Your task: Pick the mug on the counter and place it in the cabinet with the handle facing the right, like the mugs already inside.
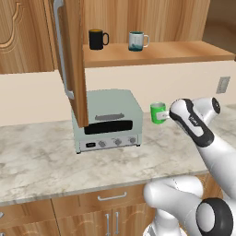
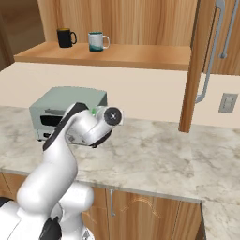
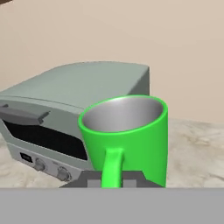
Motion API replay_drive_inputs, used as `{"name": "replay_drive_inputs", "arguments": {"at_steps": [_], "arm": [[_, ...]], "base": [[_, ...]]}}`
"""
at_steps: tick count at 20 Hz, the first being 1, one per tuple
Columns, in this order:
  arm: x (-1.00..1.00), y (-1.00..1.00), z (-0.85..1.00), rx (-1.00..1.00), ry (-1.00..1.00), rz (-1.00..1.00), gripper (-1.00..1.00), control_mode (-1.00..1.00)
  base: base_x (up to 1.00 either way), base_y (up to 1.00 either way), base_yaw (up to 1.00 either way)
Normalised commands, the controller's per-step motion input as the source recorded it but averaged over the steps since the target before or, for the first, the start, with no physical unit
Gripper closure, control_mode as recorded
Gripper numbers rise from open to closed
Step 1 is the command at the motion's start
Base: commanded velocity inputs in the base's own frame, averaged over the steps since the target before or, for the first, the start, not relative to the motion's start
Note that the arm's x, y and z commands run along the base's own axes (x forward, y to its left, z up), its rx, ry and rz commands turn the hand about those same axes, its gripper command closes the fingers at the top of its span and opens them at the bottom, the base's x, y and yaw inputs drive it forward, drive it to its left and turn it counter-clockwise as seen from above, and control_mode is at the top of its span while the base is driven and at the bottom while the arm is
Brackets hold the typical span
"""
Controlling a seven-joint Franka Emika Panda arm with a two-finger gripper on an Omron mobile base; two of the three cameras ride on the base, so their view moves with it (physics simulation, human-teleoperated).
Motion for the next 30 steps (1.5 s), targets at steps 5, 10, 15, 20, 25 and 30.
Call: {"name": "replay_drive_inputs", "arguments": {"at_steps": [5, 10, 15, 20, 25, 30], "arm": [[-0.02, 0.0, 0.65, 0.04, 0.0, -0.02, 1.0, -1.0], [-0.36, 0.0, 0.61, 0.1, 0.0, 0.0, 1.0, -1.0], [-0.41, 0.0, 0.54, 0.11, -0.01, 0.0, 1.0, -1.0], [-0.14, 0.0, 0.63, 0.09, -0.01, 0.0, 1.0, -1.0], [-0.26, 0.0, 0.7, 0.04, -0.03, 0.0, 1.0, -1.0], [-0.35, 0.0, 0.62, 0.03, -0.05, 0.0, 1.0, -1.0]], "base": [[0.0, 0.0, 0.0], [0.0, 0.0, 0.0], [0.0, 0.0, 0.0], [0.0, 0.0, 0.0], [0.0, 0.0, 0.0], [0.0, 0.0, 0.0]]}}
